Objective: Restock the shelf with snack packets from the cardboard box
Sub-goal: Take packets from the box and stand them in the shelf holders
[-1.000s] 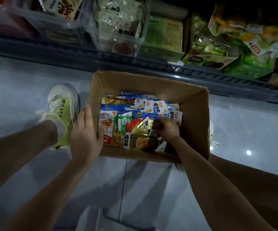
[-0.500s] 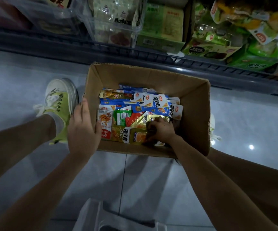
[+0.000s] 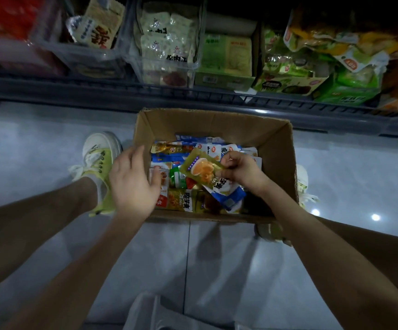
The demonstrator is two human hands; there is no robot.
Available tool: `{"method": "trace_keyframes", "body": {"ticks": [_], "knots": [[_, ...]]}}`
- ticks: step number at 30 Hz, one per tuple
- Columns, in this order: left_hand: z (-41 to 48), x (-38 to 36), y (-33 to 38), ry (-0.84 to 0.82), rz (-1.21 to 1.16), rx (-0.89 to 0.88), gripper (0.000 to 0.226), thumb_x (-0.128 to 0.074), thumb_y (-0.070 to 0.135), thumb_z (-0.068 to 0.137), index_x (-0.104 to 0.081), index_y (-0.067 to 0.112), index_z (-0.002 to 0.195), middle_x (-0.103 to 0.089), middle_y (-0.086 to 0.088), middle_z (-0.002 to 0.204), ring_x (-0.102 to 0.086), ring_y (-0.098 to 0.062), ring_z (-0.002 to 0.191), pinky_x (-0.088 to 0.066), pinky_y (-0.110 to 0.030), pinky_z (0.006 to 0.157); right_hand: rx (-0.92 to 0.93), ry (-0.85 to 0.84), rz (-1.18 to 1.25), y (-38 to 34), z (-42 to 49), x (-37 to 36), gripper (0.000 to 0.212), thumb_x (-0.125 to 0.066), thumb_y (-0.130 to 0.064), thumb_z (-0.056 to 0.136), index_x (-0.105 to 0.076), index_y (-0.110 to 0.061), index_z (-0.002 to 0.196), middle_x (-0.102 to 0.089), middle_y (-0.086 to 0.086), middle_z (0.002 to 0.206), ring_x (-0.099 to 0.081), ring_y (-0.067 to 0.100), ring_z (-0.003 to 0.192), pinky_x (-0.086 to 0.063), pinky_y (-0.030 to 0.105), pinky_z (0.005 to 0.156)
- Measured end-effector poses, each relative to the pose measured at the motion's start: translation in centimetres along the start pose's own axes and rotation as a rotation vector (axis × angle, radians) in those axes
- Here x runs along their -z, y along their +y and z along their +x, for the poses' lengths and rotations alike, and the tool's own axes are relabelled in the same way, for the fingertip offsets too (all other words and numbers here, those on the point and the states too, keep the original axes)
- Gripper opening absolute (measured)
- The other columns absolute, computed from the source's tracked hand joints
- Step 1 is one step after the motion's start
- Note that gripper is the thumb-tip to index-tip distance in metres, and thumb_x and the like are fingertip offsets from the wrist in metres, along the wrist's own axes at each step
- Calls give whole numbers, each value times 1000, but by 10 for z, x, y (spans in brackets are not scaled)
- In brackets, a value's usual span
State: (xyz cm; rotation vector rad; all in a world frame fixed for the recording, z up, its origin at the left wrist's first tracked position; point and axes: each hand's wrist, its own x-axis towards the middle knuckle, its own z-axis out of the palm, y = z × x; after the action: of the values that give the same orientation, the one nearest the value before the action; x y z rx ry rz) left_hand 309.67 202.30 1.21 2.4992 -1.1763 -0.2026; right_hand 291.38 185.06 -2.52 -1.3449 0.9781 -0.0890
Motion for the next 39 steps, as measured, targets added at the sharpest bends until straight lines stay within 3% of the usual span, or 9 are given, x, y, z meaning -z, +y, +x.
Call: {"method": "trace_keyframes", "body": {"ticks": [4, 7, 14, 21, 25, 28, 31, 37, 39], "knots": [[6, 30, 41, -141, -301, -1, 56, -56, 48, 89, -49, 15, 134, -58, -4, 125, -55, -19, 114, -43, -32, 94, 38, -151, -20, -41, -17, -1, 26, -72, 11, 73, -60, -12, 77, -65, 18, 75, -68, 15, 71, -54, 19, 62], [16, 48, 58, -281, -599, 173, 44, -67, 45, 82, -58, 22, 118, -64, 10, 101, -59, -2, 94, -42, -12, 80, 63, -250, -115, -68, -30, -5, 26, -74, 10, 71, -61, -11, 78, -63, 23, 78, -66, 15, 69, -51, 16, 55], [13, 77, 62, -631, -1018, 424, 38, -79, 25, 61, -70, 8, 93, -73, -12, 96, -66, -30, 97, -48, -45, 94, 178, -230, 0, -101, -55, -15, 31, -73, 16, 68, -59, -8, 82, -63, 12, 71, -65, 12, 60, -53, 21, 57], [2, 87, 58, -476, -1108, 495, 16, -76, 10, 72, -69, 8, 86, -73, -7, 85, -67, -27, 87, -50, -42, 89, 258, -68, -94, -111, -79, -22, 33, -81, 1, 68, -59, -16, 86, -63, 4, 89, -61, 2, 67, -50, 16, 58], [0, 100, 48, -327, -1208, 598, 33, -79, 19, 61, -67, 6, 90, -71, -12, 93, -66, -29, 97, -51, -44, 91, 149, -48, 51, -96, -93, -6, 39, -77, -22, 73, -60, -15, 106, -67, 7, 101, -67, 18, 90, -54, 32, 84], [0, 111, 45, -304, -1303, 639, 34, -76, 16, 66, -64, 4, 95, -71, -12, 88, -68, -27, 88, -57, -33, 61, 38, -63, 18, -79, -101, -8, 52, -74, -45, 67, -59, -28, 114, -65, 3, 115, -62, 20, 109, -47, 38, 100], [-1, 119, 45, -318, -1383, 671, 39, -74, 15, 60, -62, 3, 95, -73, -10, 80, -71, -24, 79, -55, -36, 69, 2, -104, 78, -71, -102, -21, 49, -70, -59, 71, -59, -39, 114, -61, -4, 127, -56, 17, 119, -36, 44, 109], [-4, 126, 40, -305, -1417, 684, 19, -71, 12, 75, -62, 6, 91, -73, -4, 70, -71, -13, 64, -56, -26, 54, -32, -199, 325, -79, -101, -39, 85, -77, -67, 57, -52, -32, 130, -61, 6, 128, -58, 24, 116, -51, 37, 89], [-4, 125, 35, -269, -1373, 678, 11, -70, 11, 80, -64, 7, 89, -73, -4, 71, -71, -13, 63, -55, -25, 54, -22, -167, 358, -83, -104, -42, 79, -78, -58, 62, -52, -29, 131, -57, 10, 130, -59, 26, 115, -53, 37, 86]]}}
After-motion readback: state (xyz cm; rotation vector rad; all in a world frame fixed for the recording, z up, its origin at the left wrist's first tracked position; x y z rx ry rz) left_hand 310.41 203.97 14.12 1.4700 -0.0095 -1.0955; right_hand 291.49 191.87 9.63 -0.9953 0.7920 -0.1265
